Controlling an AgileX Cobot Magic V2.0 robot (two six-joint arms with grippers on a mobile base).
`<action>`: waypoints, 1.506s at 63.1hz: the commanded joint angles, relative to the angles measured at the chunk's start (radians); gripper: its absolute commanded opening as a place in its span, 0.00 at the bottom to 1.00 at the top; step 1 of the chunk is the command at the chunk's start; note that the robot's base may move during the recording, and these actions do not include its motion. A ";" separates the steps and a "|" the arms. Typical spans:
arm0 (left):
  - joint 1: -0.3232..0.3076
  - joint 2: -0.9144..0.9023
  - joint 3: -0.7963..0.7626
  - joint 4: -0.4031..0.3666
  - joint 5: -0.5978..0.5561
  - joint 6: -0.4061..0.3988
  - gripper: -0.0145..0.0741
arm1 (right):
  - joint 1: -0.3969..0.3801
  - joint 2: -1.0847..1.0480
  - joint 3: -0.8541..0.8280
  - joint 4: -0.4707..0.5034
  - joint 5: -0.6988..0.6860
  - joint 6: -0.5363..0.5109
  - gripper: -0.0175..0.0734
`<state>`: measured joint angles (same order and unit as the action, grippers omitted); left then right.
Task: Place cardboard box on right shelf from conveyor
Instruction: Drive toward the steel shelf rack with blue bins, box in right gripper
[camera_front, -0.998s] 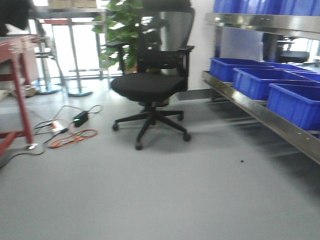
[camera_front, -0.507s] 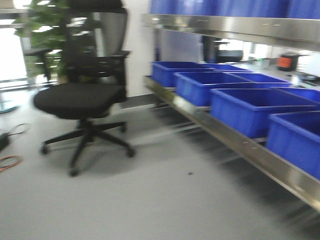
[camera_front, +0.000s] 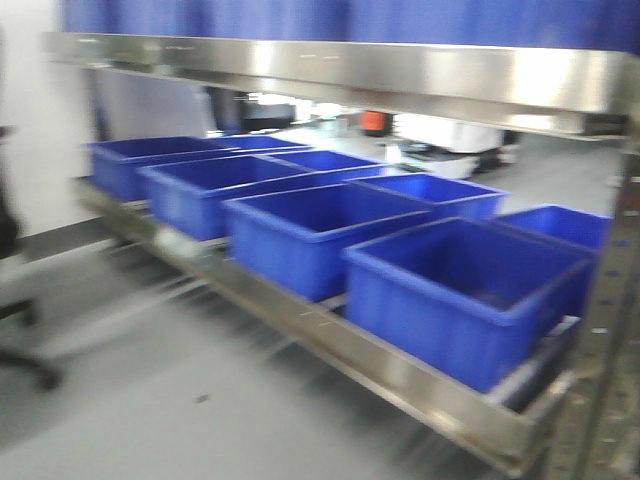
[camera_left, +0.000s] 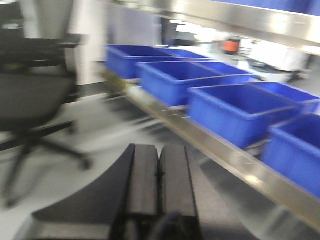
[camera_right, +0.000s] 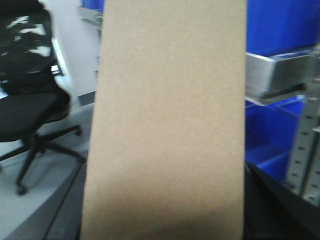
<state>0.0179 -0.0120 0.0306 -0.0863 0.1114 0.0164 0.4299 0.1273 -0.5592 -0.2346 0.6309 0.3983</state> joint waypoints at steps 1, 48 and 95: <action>-0.005 -0.014 -0.003 -0.005 -0.084 -0.005 0.03 | -0.005 0.016 -0.027 -0.027 -0.099 -0.008 0.37; -0.029 -0.012 -0.003 -0.005 -0.084 -0.005 0.03 | -0.005 0.016 -0.027 -0.027 -0.099 -0.008 0.37; -0.050 -0.012 -0.003 -0.005 -0.084 -0.005 0.03 | -0.005 0.016 -0.027 -0.027 -0.099 -0.008 0.37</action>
<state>-0.0263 -0.0120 0.0306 -0.0863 0.1114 0.0164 0.4299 0.1273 -0.5592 -0.2346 0.6309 0.3983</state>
